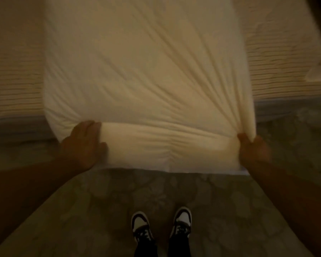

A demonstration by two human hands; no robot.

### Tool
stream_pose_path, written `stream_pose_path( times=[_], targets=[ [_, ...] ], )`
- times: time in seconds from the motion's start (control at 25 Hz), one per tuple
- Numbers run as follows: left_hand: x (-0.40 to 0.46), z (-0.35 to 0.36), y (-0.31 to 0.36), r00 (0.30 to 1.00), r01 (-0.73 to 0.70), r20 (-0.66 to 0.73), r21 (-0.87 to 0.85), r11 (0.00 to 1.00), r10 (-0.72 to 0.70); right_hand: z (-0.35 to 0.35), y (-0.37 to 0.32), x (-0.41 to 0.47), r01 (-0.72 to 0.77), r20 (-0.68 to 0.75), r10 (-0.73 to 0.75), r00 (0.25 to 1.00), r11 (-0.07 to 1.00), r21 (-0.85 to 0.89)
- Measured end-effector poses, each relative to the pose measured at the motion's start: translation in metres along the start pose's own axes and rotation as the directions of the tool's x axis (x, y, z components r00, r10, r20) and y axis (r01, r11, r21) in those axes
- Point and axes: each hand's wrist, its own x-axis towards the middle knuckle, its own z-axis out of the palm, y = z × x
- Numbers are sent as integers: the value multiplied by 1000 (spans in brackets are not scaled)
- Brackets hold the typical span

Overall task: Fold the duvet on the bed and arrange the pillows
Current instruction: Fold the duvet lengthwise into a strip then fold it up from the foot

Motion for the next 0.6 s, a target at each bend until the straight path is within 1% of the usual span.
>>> stream_pose_path(
  times=[0.04,0.08,0.12,0.16,0.2,0.24,0.28,0.32,0.36,0.4,0.44,0.48,0.52,0.56,0.6],
  targets=[
    [-10,17,8,999,-25,-28,-4,1000,25,5,13,-1,-16,-10,16,1000,1000,3],
    [-16,33,15,998,14,-57,-36,999,-16,13,19,-2,-50,-7,50,999,999,-4],
    [-20,46,27,990,125,-58,-106,986,-132,27,22,-5,-114,-40,115,993,993,19],
    [-23,61,38,957,273,-27,-240,931,-288,42,21,-12,-184,-96,196,976,975,121],
    [-26,76,48,889,441,67,-386,810,-453,60,21,-27,-238,-138,282,950,933,269],
    [-28,89,59,797,576,184,-522,629,-576,81,25,-44,-247,-126,328,936,871,425],
    [-30,95,71,692,658,310,-641,394,-651,99,34,-62,-249,-75,343,936,799,547],
    [-29,99,84,589,694,461,-710,123,-663,124,47,-78,-286,19,352,936,727,625],
    [-28,103,94,525,678,623,-718,-158,-580,149,61,-92,-381,180,356,917,650,657],
    [-25,106,104,510,655,751,-655,-377,-419,174,74,-101,-498,375,328,867,582,643],
    [-19,116,109,511,647,805,-591,-482,-301,198,85,-100,-590,534,280,797,545,595],
    [-10,125,113,509,630,826,-549,-549,-243,220,89,-91,-632,628,214,748,516,578],
    [1,140,111,519,604,826,-537,-589,-221,239,88,-75,-653,679,155,717,489,578],
    [14,156,108,557,559,801,-557,-614,-220,253,78,-60,-646,701,77,709,470,601],
    [27,175,102,611,504,758,-595,-626,-228,264,66,-44,-626,715,-48,697,445,640]
  ],
)
